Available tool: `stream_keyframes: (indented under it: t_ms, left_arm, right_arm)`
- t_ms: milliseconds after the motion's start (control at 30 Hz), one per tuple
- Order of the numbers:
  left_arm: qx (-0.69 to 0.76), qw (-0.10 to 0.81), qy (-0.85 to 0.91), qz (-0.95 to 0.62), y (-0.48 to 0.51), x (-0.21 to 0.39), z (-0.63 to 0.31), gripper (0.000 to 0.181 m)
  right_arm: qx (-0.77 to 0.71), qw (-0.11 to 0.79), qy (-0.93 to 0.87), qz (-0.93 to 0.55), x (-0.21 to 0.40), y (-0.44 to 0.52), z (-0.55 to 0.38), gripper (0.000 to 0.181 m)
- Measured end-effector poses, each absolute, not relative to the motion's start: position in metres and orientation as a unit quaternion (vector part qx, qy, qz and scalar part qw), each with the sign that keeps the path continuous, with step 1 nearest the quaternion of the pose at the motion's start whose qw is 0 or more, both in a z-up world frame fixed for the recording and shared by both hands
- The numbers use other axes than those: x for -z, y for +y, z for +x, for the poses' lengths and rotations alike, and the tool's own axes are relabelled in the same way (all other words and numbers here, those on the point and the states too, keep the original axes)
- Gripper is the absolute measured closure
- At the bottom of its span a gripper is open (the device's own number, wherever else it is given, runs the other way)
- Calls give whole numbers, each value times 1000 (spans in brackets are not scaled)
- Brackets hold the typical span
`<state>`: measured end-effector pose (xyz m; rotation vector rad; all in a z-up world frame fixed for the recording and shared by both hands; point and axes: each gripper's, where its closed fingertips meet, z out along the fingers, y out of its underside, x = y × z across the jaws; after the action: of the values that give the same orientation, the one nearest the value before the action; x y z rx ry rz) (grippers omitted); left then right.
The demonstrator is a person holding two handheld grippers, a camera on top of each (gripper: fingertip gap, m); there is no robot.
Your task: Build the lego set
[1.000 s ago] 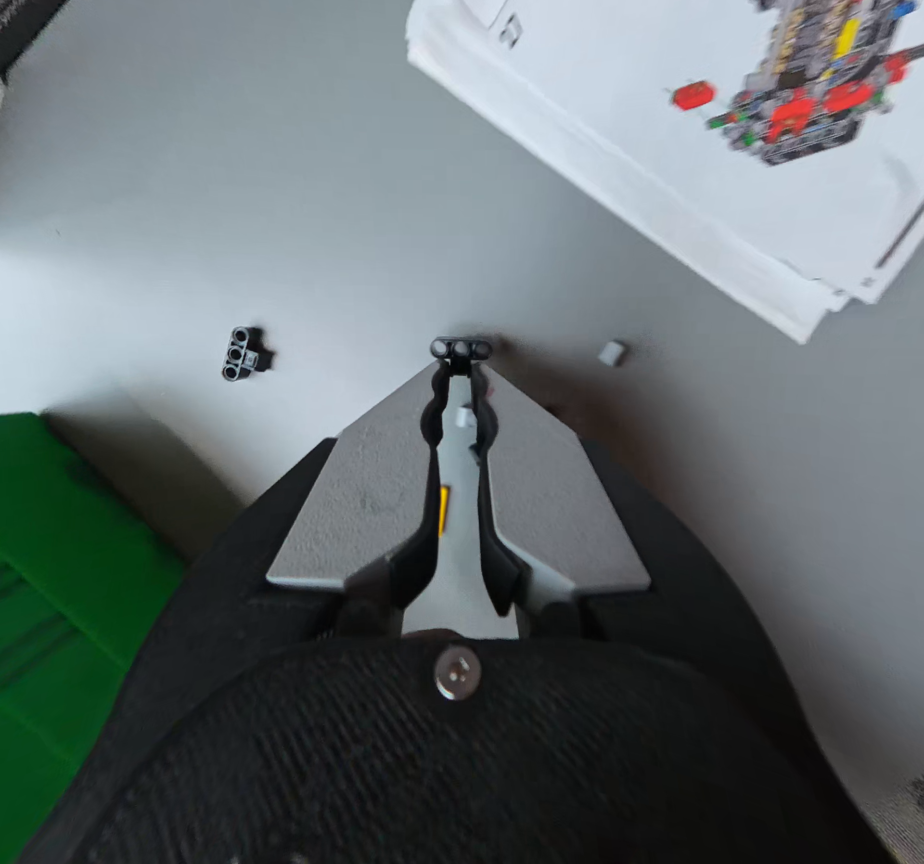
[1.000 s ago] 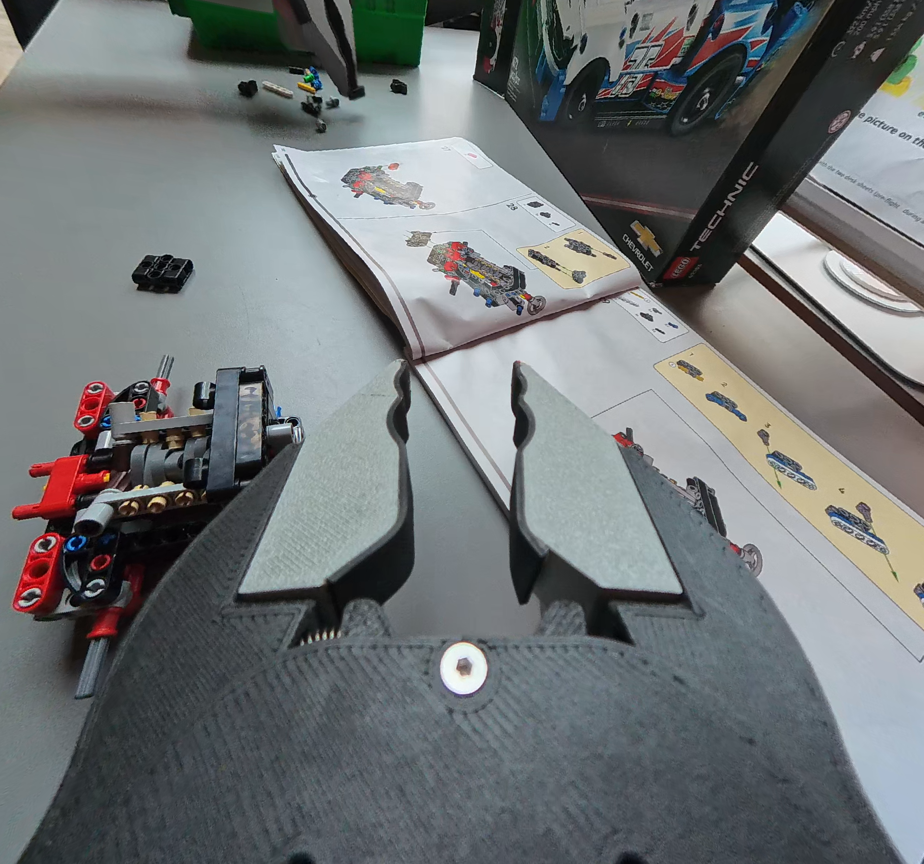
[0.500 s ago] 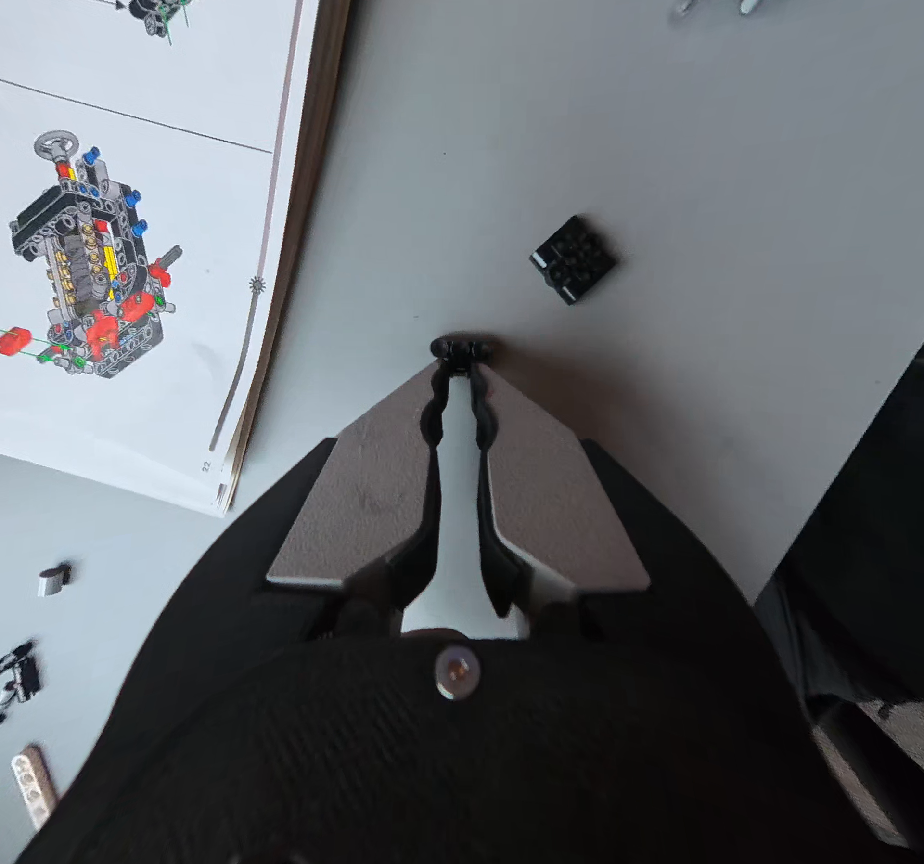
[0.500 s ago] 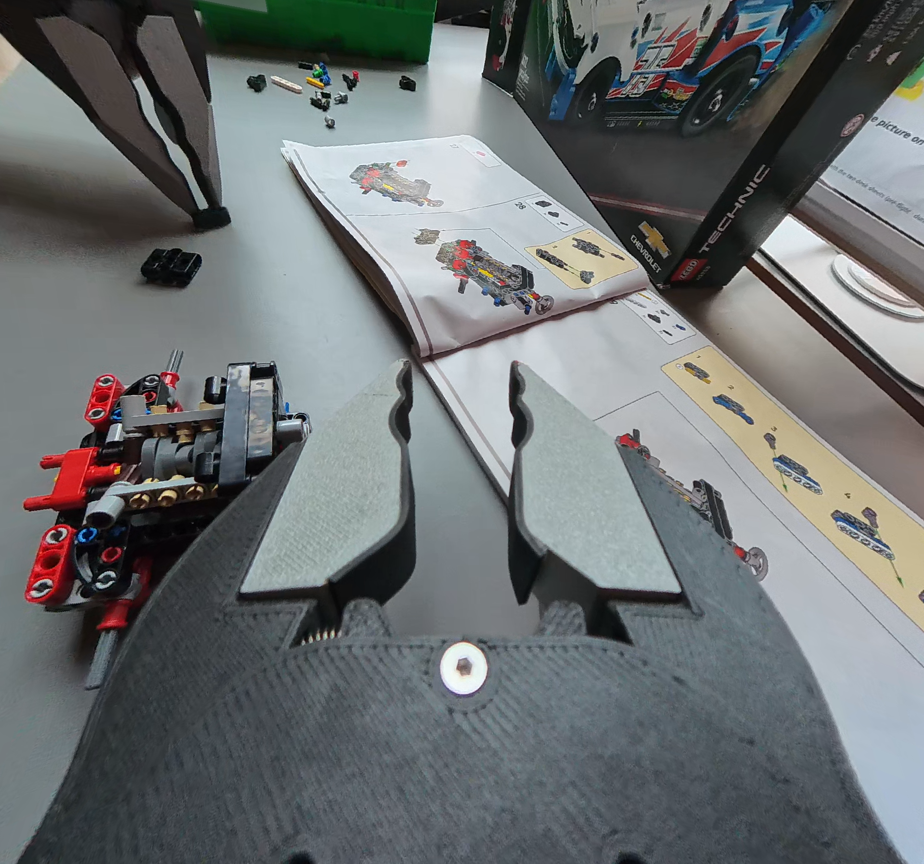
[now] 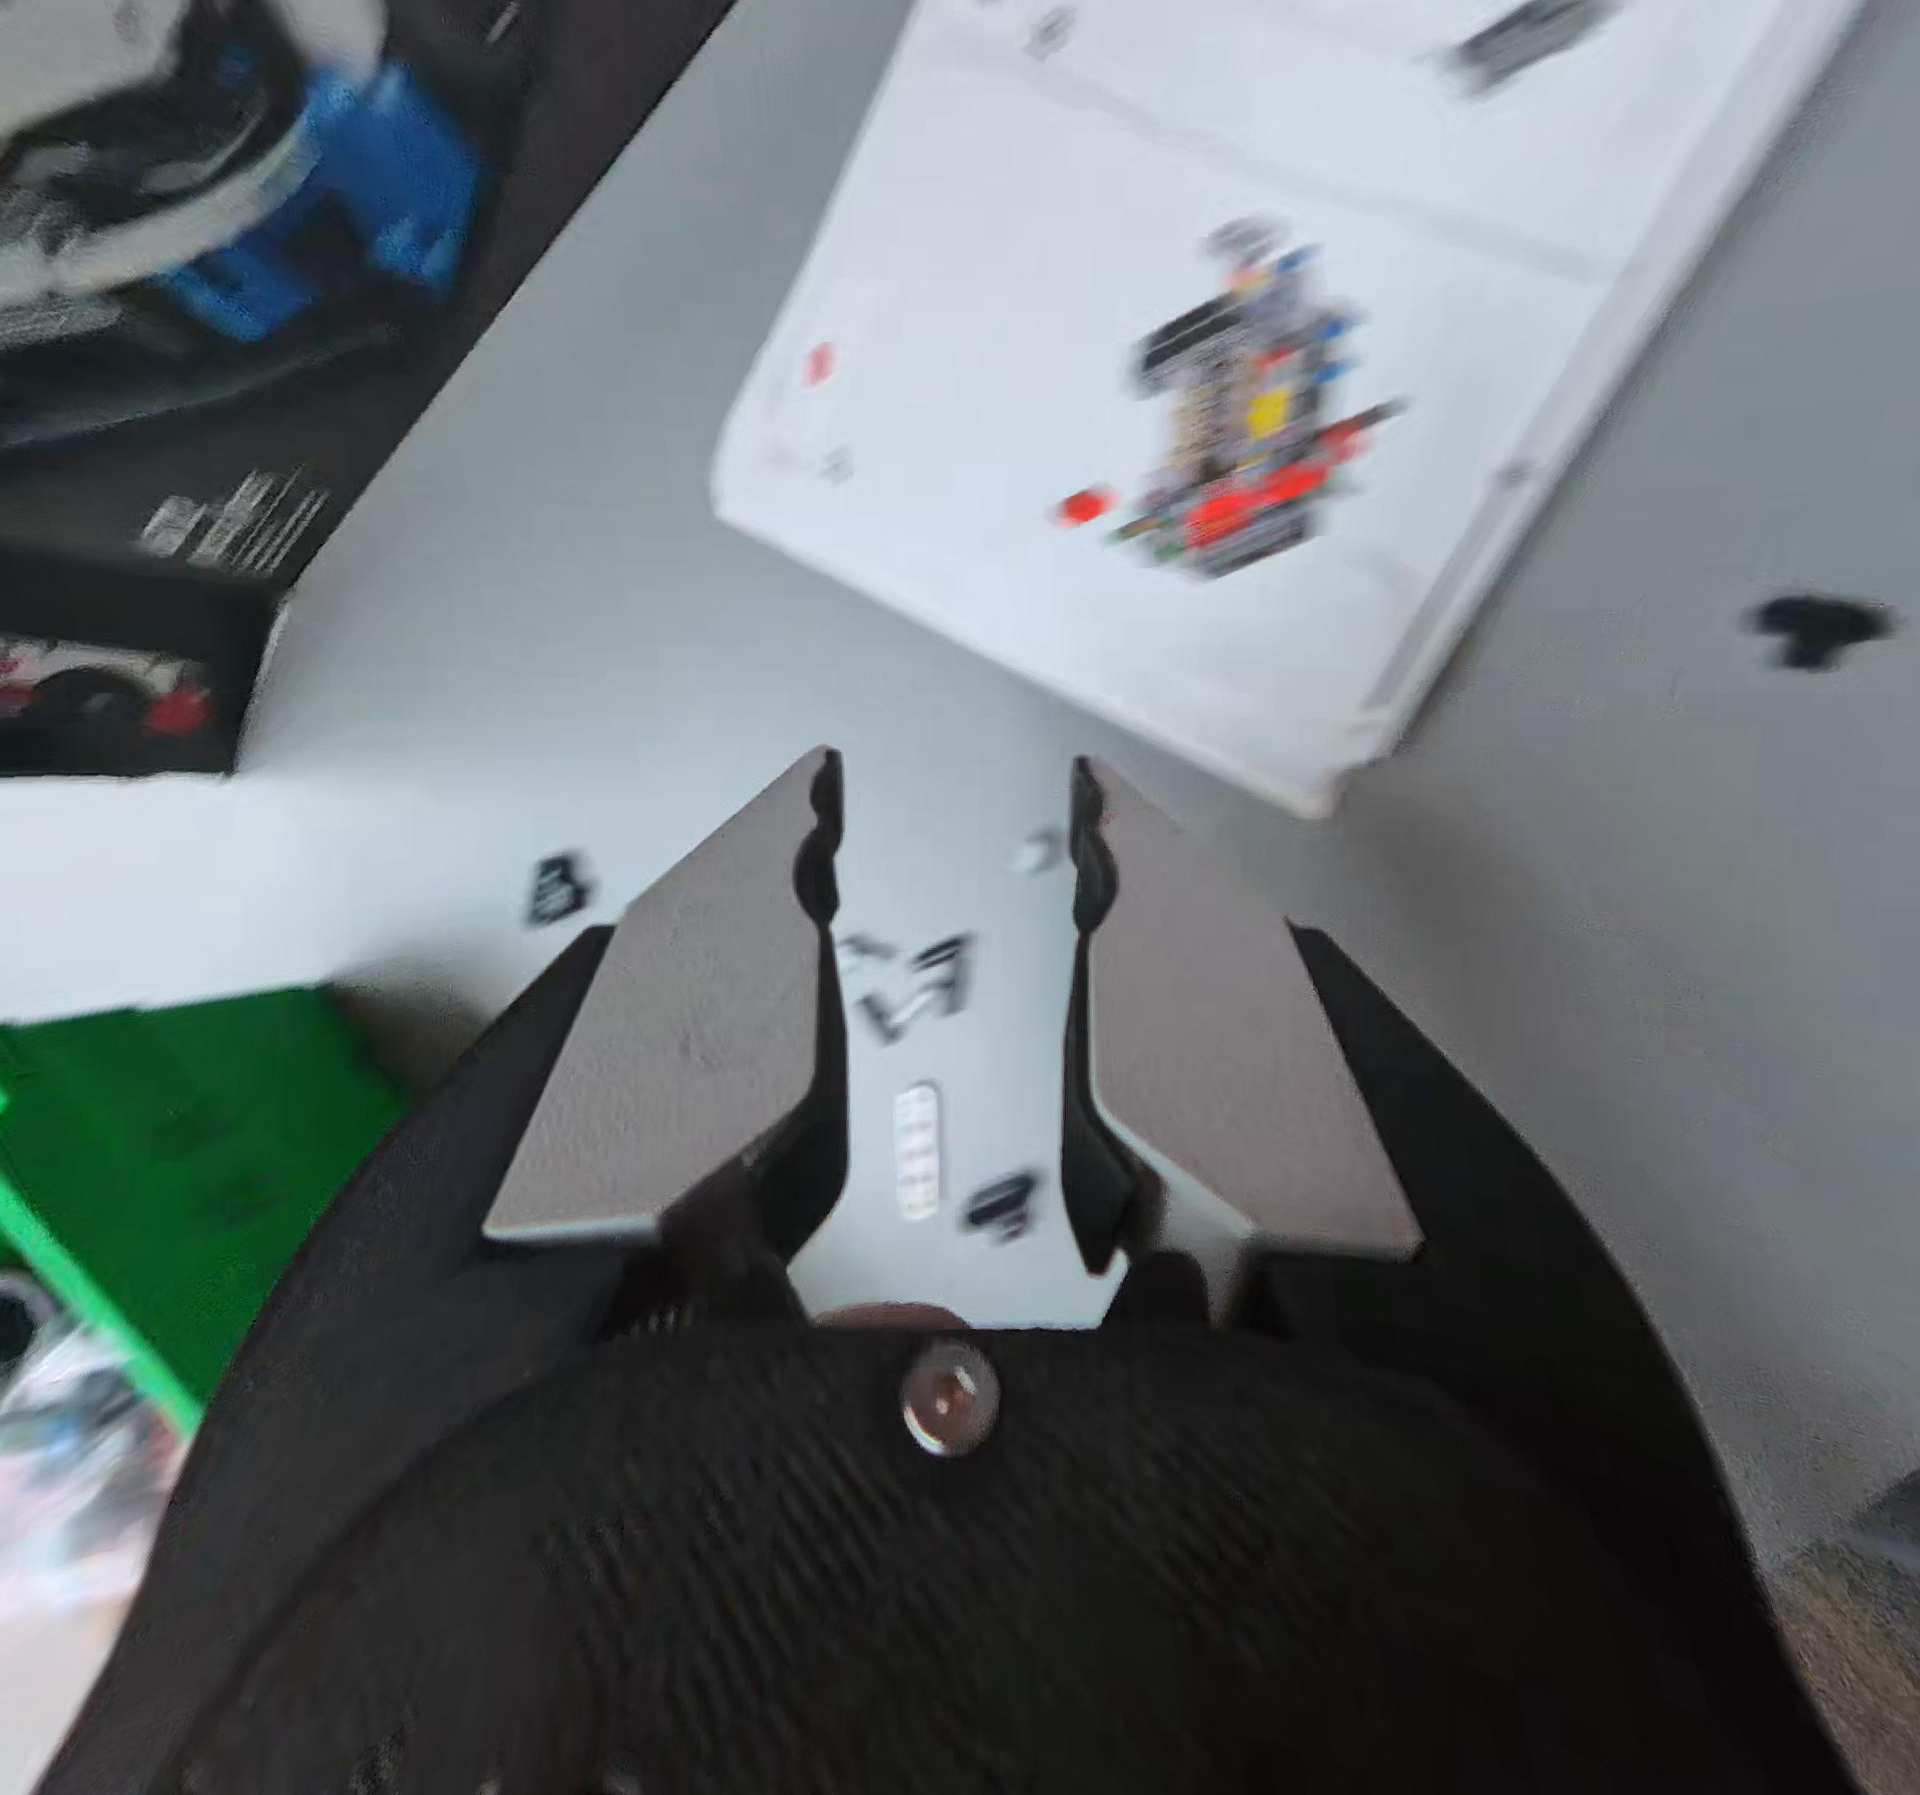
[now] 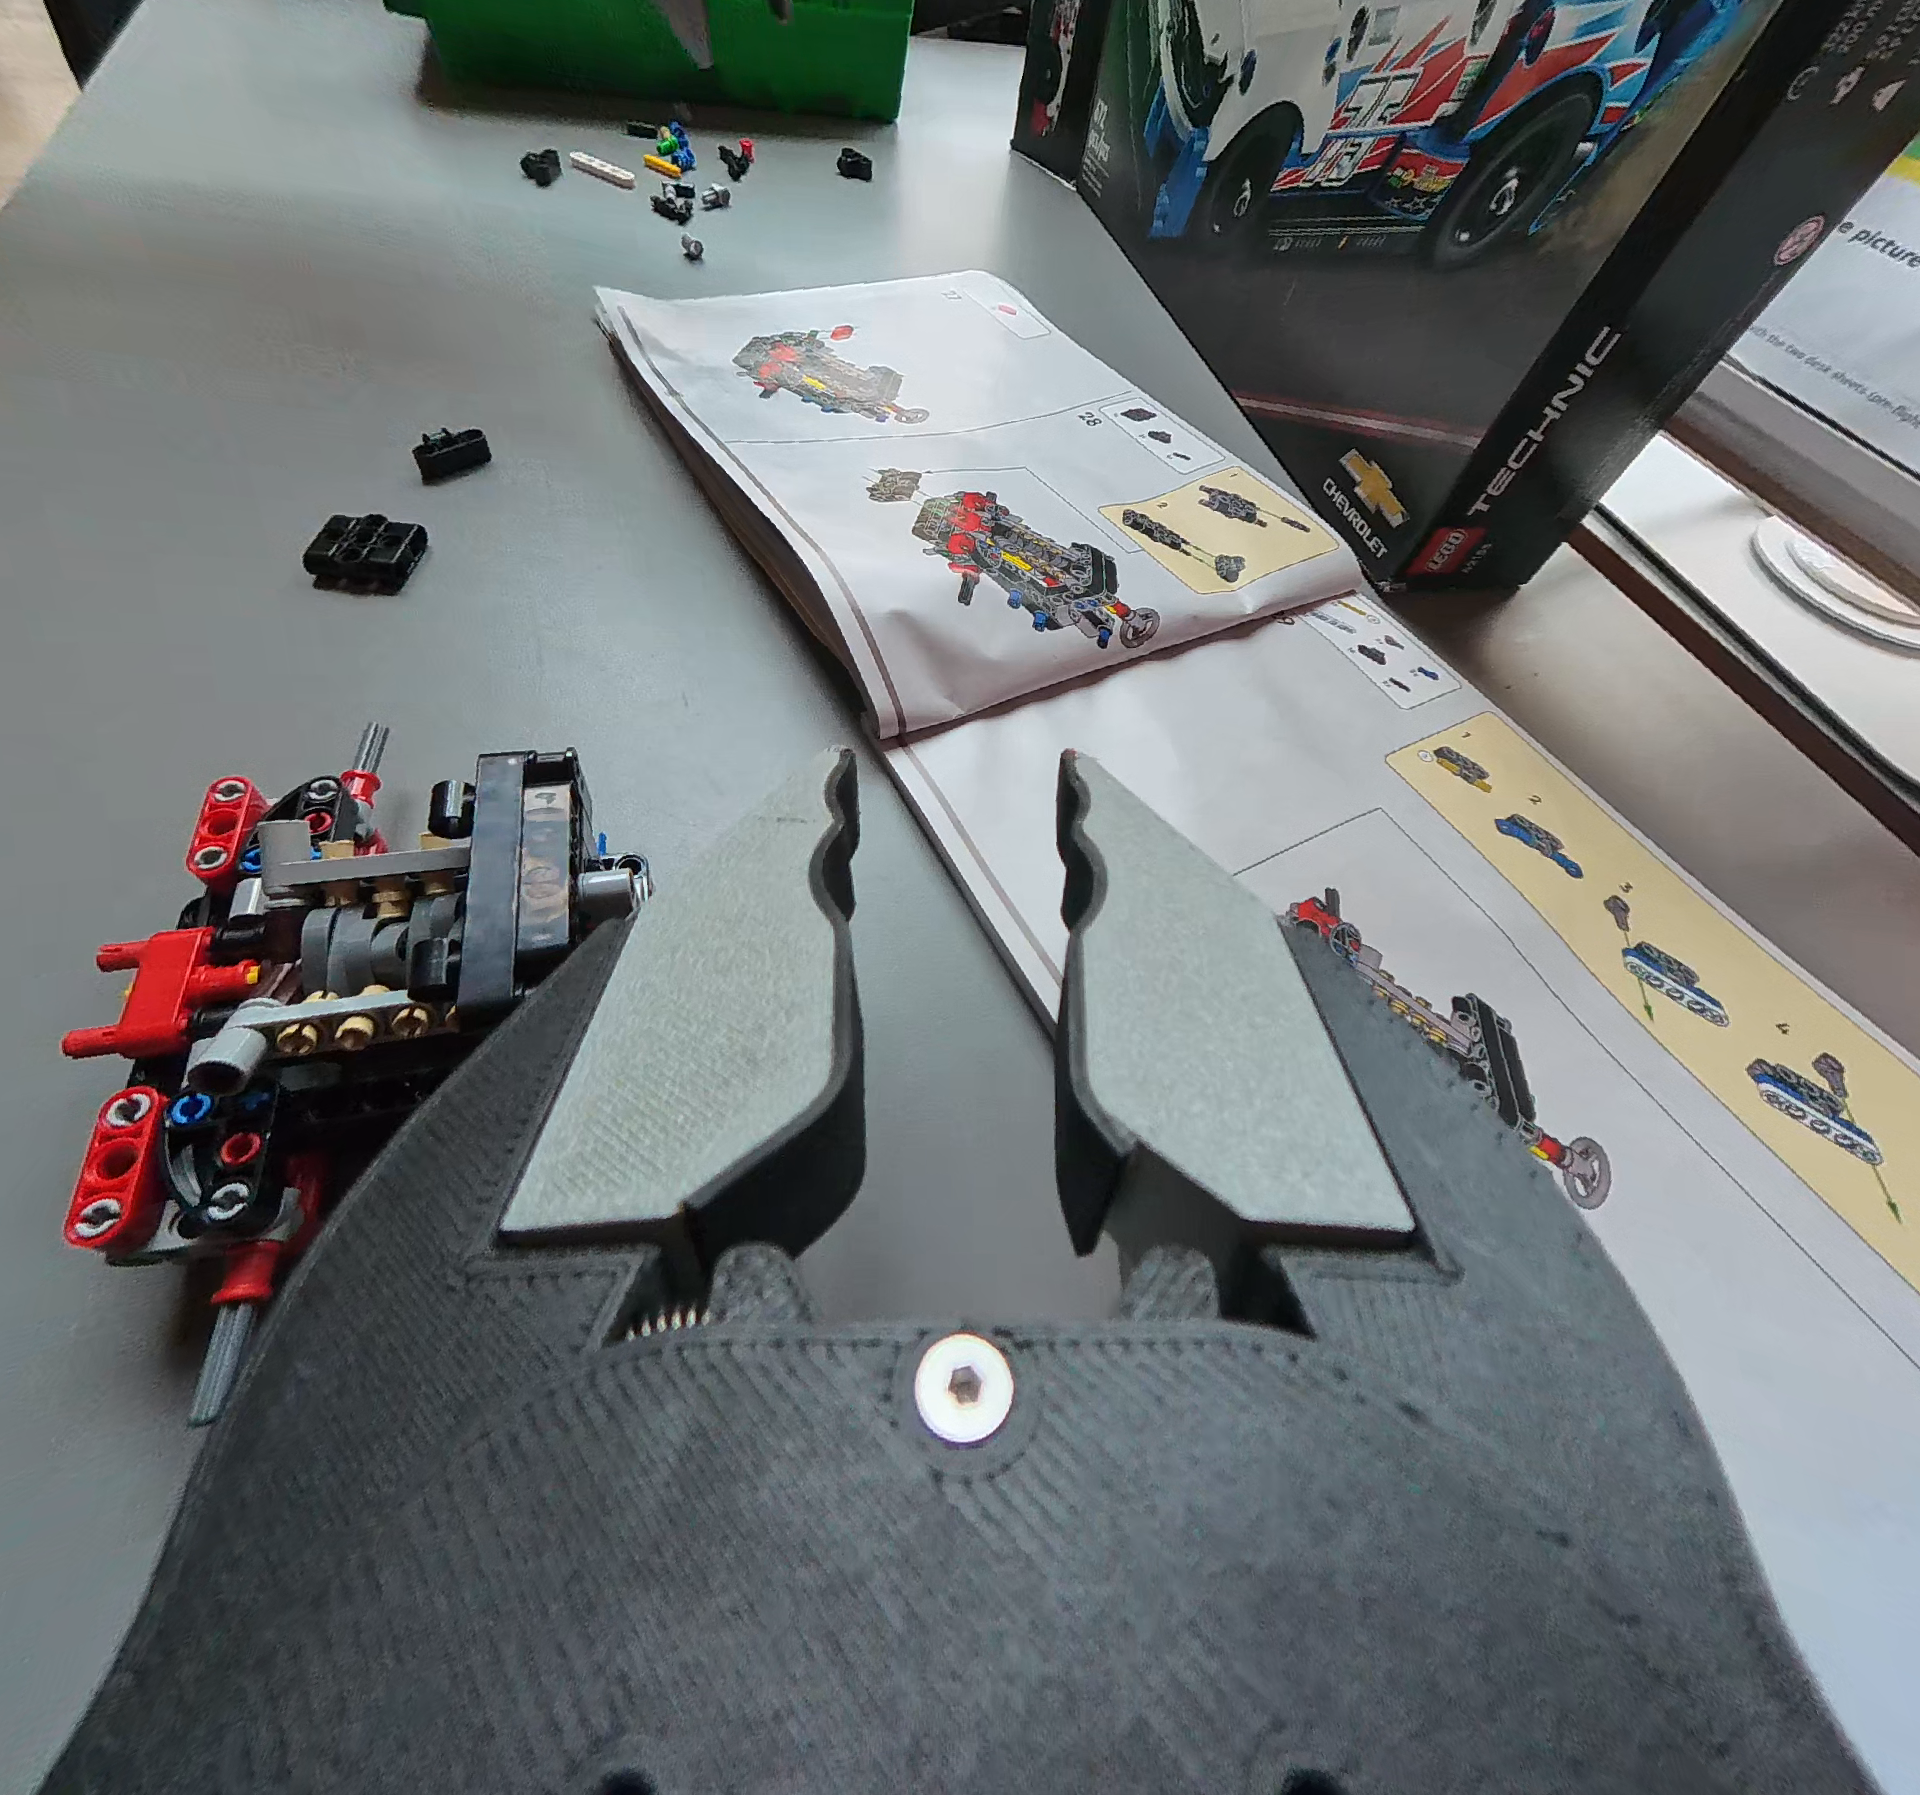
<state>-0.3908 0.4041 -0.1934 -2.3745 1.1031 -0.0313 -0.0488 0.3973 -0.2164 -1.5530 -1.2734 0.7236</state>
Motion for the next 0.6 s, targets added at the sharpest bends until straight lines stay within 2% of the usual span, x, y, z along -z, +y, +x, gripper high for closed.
stream_keyframes:
  t_ms: [167,400,433,533,600]
  left_arm:
    - [-25,112,329,-937,467,235,-506,140]
    - [-38,67,311,-947,481,264,-530,145]
    - [-45,56,314,-947,479,267,-532,147]
    - [-37,55,325,-943,479,269,-526,172]
    - [-36,59,327,-942,480,270,-524,176]
  right_arm:
    - [-296,490,-517,-636,214,399,-48,146]
    - [-302,486,-512,-640,214,400,-47,146]
    - [-303,486,-513,-640,214,400,-47,146]
    - [-304,485,-514,-639,214,399,-47,146]
    - [-304,485,-515,-638,214,399,-47,146]
